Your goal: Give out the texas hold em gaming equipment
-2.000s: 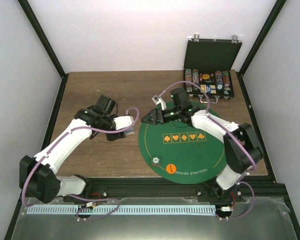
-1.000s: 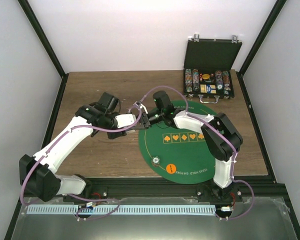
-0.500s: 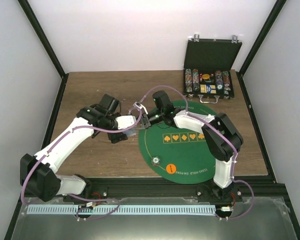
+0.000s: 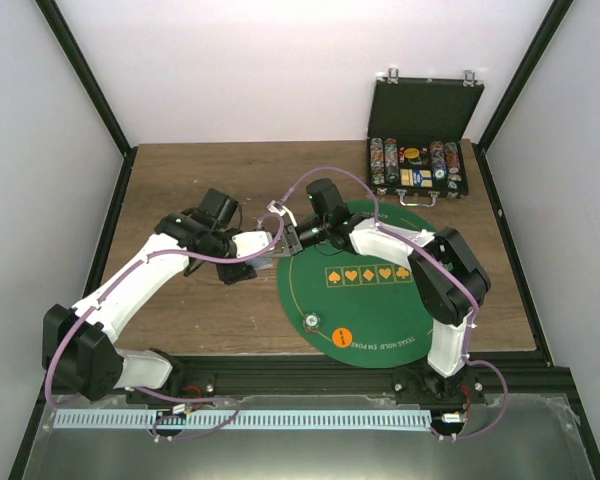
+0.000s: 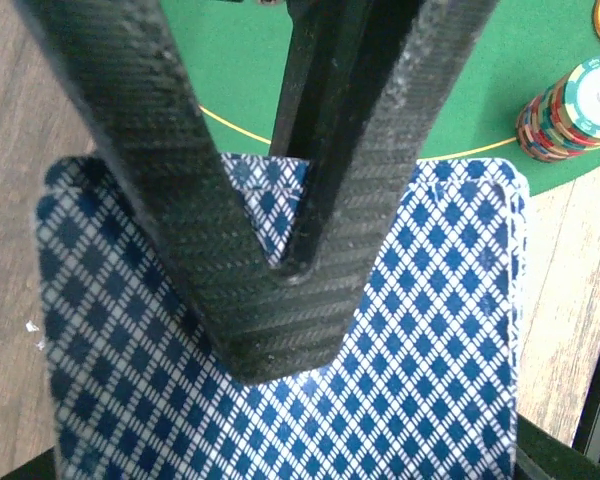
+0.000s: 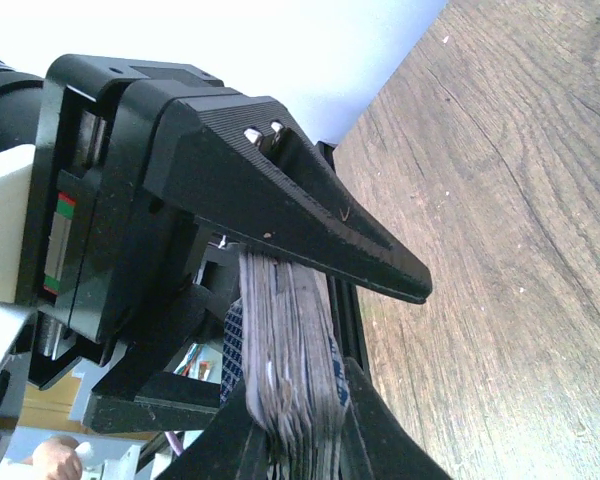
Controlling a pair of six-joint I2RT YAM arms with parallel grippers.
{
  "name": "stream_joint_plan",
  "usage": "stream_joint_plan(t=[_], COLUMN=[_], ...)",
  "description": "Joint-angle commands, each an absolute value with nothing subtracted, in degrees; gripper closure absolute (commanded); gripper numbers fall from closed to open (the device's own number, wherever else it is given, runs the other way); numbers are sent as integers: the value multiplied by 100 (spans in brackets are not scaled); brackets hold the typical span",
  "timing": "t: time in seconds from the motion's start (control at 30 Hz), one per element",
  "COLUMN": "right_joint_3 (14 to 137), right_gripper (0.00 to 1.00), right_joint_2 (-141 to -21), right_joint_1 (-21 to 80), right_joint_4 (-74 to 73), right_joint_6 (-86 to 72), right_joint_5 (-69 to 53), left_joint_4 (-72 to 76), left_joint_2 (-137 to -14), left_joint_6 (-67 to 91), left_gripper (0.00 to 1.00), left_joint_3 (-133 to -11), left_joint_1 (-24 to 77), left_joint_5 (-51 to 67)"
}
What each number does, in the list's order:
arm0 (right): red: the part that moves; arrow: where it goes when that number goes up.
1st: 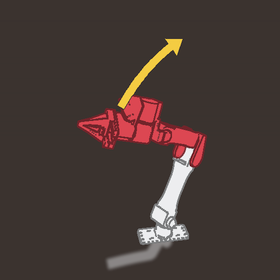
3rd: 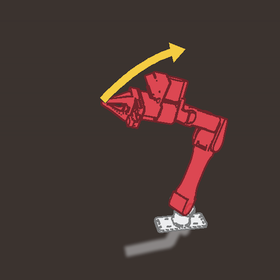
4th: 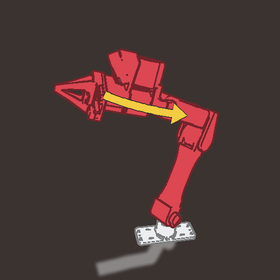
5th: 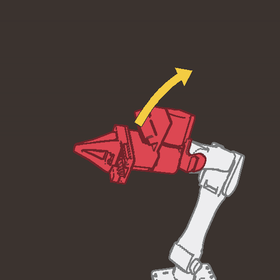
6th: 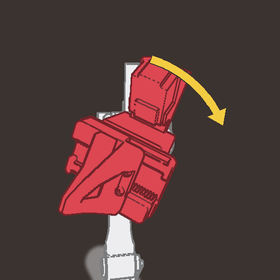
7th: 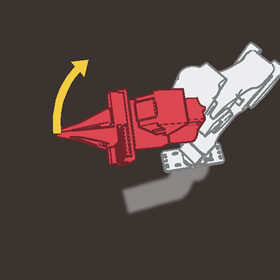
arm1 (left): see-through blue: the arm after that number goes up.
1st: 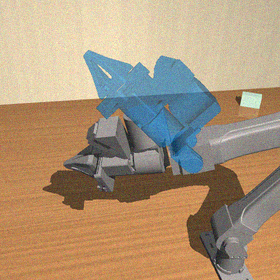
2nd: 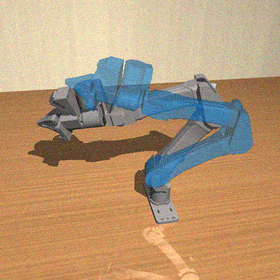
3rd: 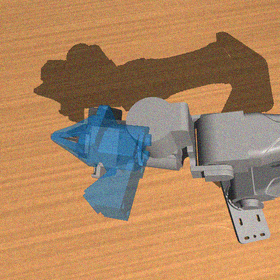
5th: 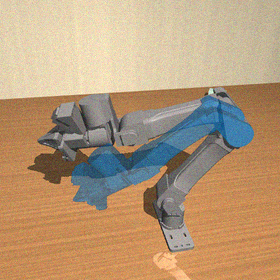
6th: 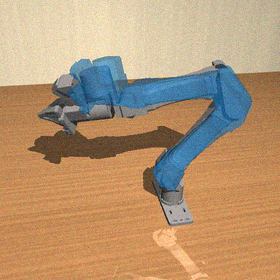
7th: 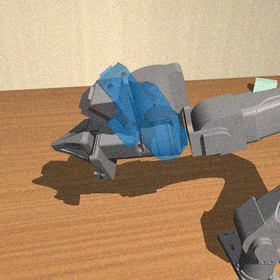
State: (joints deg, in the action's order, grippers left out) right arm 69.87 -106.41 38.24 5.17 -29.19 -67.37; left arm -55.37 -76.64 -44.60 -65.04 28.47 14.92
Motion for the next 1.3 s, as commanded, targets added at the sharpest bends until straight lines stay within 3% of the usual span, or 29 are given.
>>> stream_joint_plan(t=[0.0,0.17,0.3,0.7,1.03,1.27], right_joint_3=[7225,7210,7199,6912,7045,7126], right_gripper=[89,64,55,55,56,69], right_joint_2=[-10367,-10281,-10227,-9896,-9817,-9658], right_joint_1=[3886,3885,3872,3612,3574,3577], right_joint_4=[339,155,-168,-848,-1102,-1234], right_joint_6=[-2740,-2626,-2450,-2101,-1862,-1774], right_joint_5=[-6822,-6473,-5937,-5045,-5366,-5509], left_joint_4=[-5223,-5203,-5228,-5377,-5355,-5175], left_joint_2=[-7603,-7547,-7515,-7488,-7532,-7629], left_joint_6=[-4390,-4347,-4341,-4367,-4386,-4353], left_gripper=[39,41,42,43,43,43], left_joint_3=[-6455,-6453,-6464,-6444,-6434,-6278], left_joint_1=[2813,2811,2811,2786,2777,2745], left_joint_5=[1591,1564,1556,1570,1560,1381])
